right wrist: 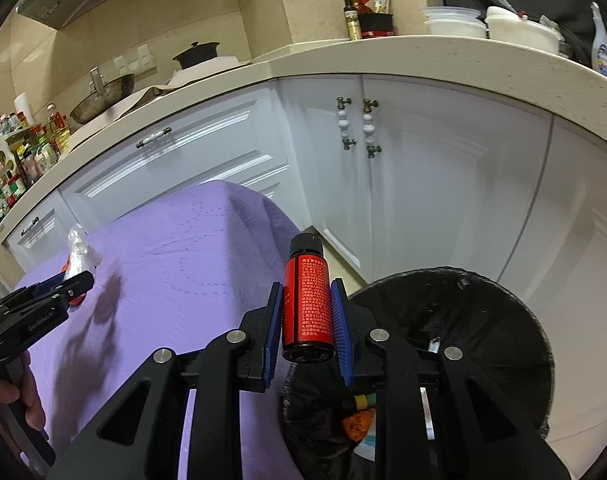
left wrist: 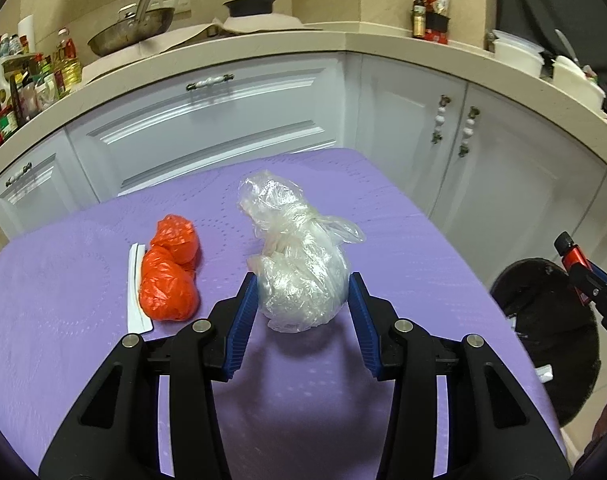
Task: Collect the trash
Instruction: 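Carry the red bottle toward the bin while the left tool grasps the clear bag, then release the red bottle and clear bag over the bin with both tools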
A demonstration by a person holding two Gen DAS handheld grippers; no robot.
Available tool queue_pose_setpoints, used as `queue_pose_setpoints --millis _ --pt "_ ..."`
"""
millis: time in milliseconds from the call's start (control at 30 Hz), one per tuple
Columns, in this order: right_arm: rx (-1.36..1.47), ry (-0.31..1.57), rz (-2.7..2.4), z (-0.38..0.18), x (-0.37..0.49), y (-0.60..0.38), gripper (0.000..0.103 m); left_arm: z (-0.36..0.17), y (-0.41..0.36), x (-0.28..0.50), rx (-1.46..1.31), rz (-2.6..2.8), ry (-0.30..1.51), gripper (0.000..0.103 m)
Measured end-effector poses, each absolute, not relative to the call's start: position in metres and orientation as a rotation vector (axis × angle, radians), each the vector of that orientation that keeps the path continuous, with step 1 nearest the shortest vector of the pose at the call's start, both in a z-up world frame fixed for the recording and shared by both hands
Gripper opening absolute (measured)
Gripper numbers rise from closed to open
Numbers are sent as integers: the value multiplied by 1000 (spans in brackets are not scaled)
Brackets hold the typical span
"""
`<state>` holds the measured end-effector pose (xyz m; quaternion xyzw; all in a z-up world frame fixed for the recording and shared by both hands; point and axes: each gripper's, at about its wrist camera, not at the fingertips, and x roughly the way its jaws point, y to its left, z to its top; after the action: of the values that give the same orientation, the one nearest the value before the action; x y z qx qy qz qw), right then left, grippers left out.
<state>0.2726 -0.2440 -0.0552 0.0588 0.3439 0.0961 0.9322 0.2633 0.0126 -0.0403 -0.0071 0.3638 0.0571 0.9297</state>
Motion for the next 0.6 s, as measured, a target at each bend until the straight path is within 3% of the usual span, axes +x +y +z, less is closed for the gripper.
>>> queue_pose_setpoints --millis 600 --pt "139 688 28 -49 231 -315 25 -28 -108 239 80 -164 706 44"
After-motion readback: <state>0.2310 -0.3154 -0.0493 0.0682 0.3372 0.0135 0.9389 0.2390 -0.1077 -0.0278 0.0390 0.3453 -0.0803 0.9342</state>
